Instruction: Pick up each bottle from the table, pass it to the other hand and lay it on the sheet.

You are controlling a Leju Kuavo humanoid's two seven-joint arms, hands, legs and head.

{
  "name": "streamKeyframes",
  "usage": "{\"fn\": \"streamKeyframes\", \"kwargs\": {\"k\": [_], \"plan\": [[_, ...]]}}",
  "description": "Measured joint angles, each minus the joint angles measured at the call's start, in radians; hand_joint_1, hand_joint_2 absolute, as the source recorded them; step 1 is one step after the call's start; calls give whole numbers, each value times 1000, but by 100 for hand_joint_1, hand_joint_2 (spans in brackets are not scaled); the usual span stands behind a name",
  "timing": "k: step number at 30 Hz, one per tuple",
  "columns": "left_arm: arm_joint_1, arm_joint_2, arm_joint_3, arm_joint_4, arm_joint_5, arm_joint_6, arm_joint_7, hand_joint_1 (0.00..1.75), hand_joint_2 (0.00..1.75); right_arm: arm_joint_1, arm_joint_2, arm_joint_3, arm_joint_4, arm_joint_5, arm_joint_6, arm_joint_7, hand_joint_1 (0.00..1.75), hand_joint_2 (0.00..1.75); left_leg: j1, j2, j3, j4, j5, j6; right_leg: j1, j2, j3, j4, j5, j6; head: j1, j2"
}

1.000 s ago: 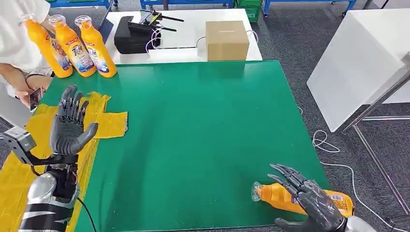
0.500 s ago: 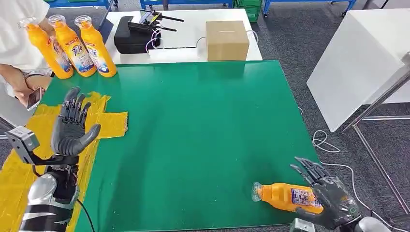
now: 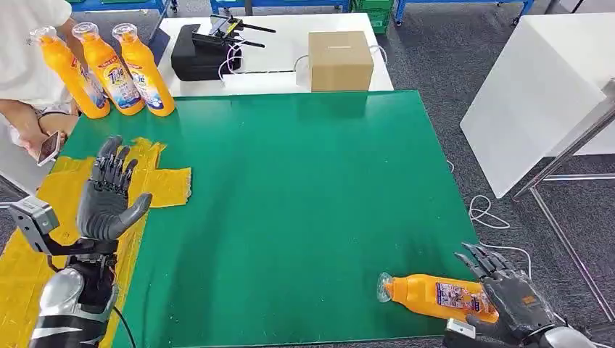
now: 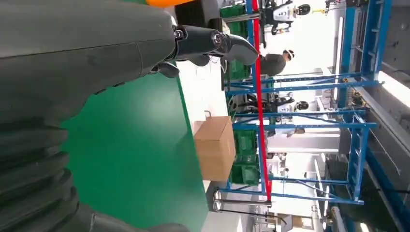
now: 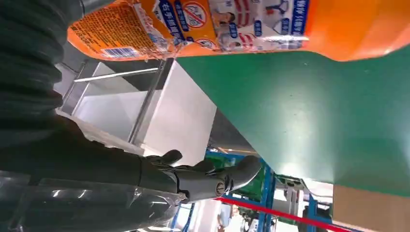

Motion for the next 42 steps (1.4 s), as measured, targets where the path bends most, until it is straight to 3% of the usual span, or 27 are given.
{"fn": "streamKeyframes", "kwargs": {"k": [6,12,13,15,17,38,39,42], "plan": [[2,-1,0,0,0,-2,2,0,175,0,-30,12,32,-3,42,47,0,175,0,0,0,0,0,0,0,0,0,0,0,0,0,0],[2,-1,0,0,0,-7,4,0,175,43,-145,39,53,-42,107,126,0,175,0,0,0,0,0,0,0,0,0,0,0,0,0,0],[2,-1,0,0,0,-8,4,0,175,48,-157,43,55,-44,109,127,30,175,0,1,0,0,0,1,-1,0,0,0,0,0,0,0],[2,-1,0,0,1,-8,4,0,175,53,-173,49,58,-45,114,135,143,175,0,1,0,0,-1,1,-1,0,0,0,0,0,0,0],[2,-1,-1,0,2,-10,5,0,175,50,-183,58,66,-45,125,156,175,175,0,1,0,0,-1,1,0,0,0,0,0,0,0,0],[-19,-8,-15,18,5,-4,10,0,175,-155,-137,178,277,-12,130,129,175,175,0,12,13,0,-3,2,0,10,10,-1,1,0,0,0],[-19,-9,-15,18,5,-4,10,0,175,-159,-135,179,280,-12,129,129,141,175,0,12,13,0,-3,2,0,10,10,-1,1,0,0,0],[-20,-9,-16,20,5,-4,10,0,175,-165,-130,184,288,-10,126,129,161,175,0,13,14,0,-3,2,0,10,10,-1,1,0,0,0]]}}
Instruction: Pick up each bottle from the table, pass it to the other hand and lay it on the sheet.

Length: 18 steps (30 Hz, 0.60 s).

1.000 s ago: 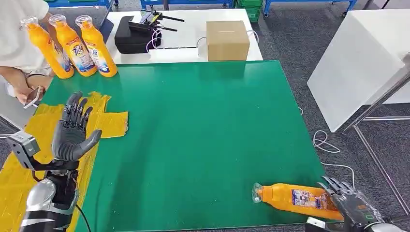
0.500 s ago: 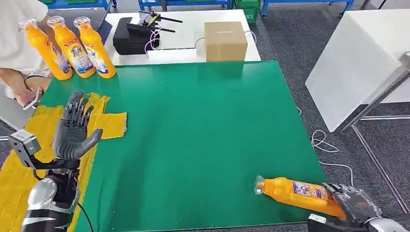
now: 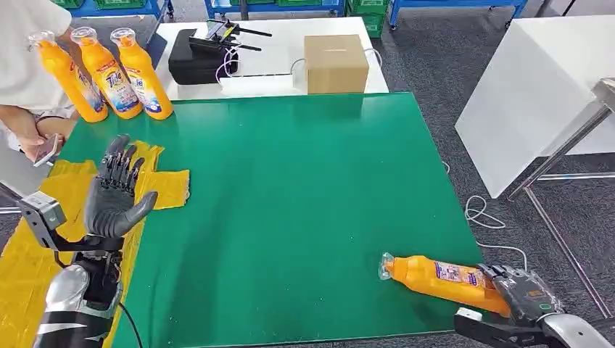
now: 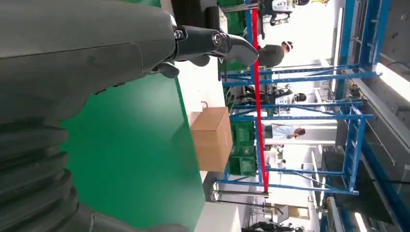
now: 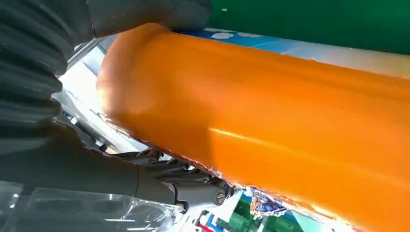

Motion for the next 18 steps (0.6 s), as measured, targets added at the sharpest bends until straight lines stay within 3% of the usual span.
{"fn": "streamKeyframes", "kwargs": {"k": [2,7,11,18], "plan": [[0,0,0,0,0,0,0,0,175,-4,4,2,4,11,-16,-7,175,175,0,0,0,0,0,0,0,0,0,0,0,0,0,0],[1,-2,-1,0,-2,5,0,0,175,-34,53,6,37,75,-92,-40,175,175,0,3,0,0,0,0,0,1,0,0,0,0,0,0],[2,-3,-1,-3,-3,7,0,0,175,-59,155,4,50,102,-223,-135,175,175,1,0,-1,0,0,-1,0,1,-1,0,0,0,0,0],[4,-6,-1,-10,-3,7,0,0,175,-83,275,-29,52,88,-290,-206,175,175,4,-6,-5,0,1,-1,2,-3,-3,1,0,0,0,0]]}}
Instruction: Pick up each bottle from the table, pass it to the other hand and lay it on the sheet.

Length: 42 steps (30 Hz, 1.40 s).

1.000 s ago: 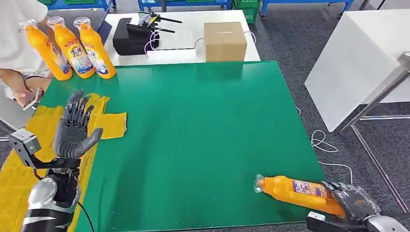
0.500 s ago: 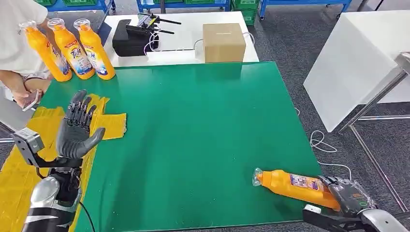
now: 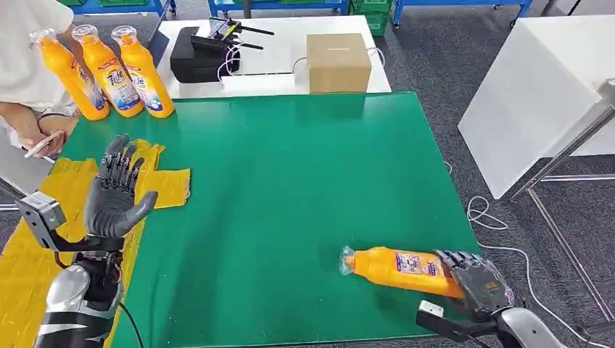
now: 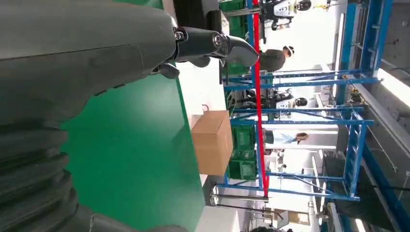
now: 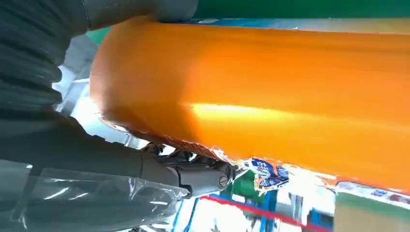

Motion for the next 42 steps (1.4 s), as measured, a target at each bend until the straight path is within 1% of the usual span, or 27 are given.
{"fn": "streamKeyframes", "kwargs": {"k": [4,7,11,17,21,26,30,33,37,40,42], "plan": [[9,-6,-20,-16,-20,-31,7,0,175,-47,142,-44,-6,-98,-79,-99,175,175,0,2,-1,0,0,0,0,1,-2,0,0,0,0,0],[11,-9,-92,-18,-79,-55,19,0,175,-116,265,-61,-4,-228,-104,-170,175,175,0,2,0,0,1,-1,0,0,-2,0,0,0,0,0],[-1,-21,-205,-13,-129,-57,32,0,175,-200,383,-65,20,-325,-109,-192,175,175,-1,1,0,0,2,-1,-1,0,-2,0,0,0,0,0],[-52,-37,-357,27,-140,-56,46,0,175,-315,516,-61,99,-450,-125,-220,175,175,-1,1,-1,0,2,-1,-1,0,-2,0,0,0,0,0],[-96,-50,-428,65,-119,-68,53,0,175,-384,584,-54,175,-574,-128,-253,175,175,-1,1,-1,0,2,-1,-1,0,-2,0,0,0,0,0],[-133,-61,-476,101,-104,-73,53,0,175,-435,634,-49,241,-632,-127,-270,175,175,-1,0,-1,0,2,-1,-1,0,-3,1,0,0,0,0],[-166,-69,-506,129,-75,-86,55,0,175,-478,672,-37,314,-724,-60,-291,175,175,-1,0,-2,0,2,-2,-1,0,-3,1,0,0,0,0],[-197,-77,-527,149,-51,-89,54,0,175,-523,708,-1,404,-731,-29,-309,175,175,-1,0,-2,0,2,-2,-1,0,-3,1,0,0,0,0],[-232,-86,-546,171,-27,-98,51,0,175,-577,764,83,535,-711,4,-313,175,175,0,0,-1,0,3,-2,0,0,-4,1,0,0,0,0],[-244,-86,-544,180,-20,-98,46,0,175,-601,783,105,585,-711,4,-314,175,175,0,-3,-3,0,3,-3,0,-3,-4,2,0,0,1,0],[-246,-86,-544,185,-11,-95,43,0,175,-613,795,120,616,-699,7,-314,175,175,0,-2,-3,0,3,-3,-1,-2,-4,2,0,0,1,0]]}}
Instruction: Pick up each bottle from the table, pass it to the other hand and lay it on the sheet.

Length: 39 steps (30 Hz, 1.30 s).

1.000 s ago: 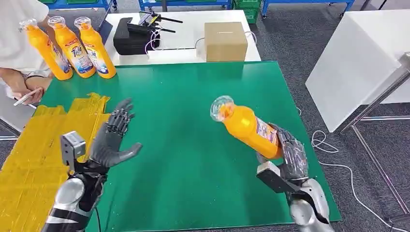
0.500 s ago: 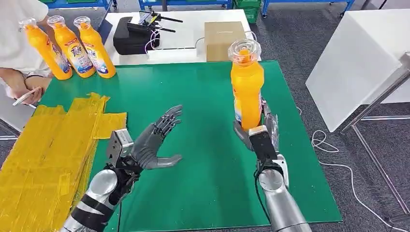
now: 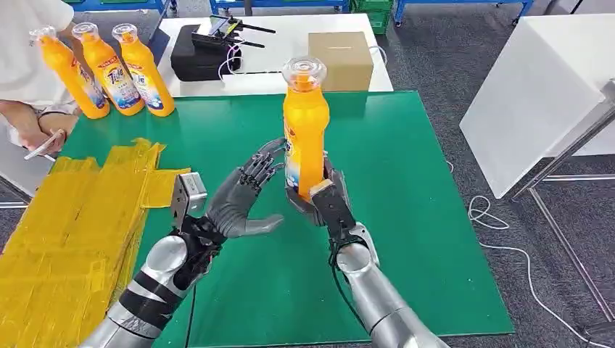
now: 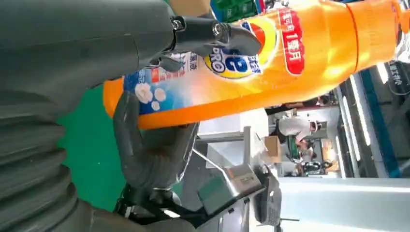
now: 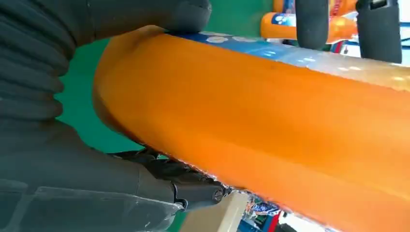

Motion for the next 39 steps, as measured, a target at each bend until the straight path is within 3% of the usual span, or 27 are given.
{"fn": "streamKeyframes", "kwargs": {"k": [8,17,39], "plan": [[-11,3,48,16,42,33,-12,0,175,14,42,172,104,148,-19,-22,175,175,0,0,0,0,0,0,0,0,-1,0,0,0,0,0],[-2,22,146,34,92,113,-32,0,175,6,53,332,147,207,-94,18,175,175,0,1,-1,0,0,0,0,0,-2,0,0,0,0,0],[1,11,206,92,51,163,-45,0,175,-22,53,378,226,213,-150,34,175,175,-1,0,-2,0,0,0,0,0,-3,0,0,0,0,0]]}}
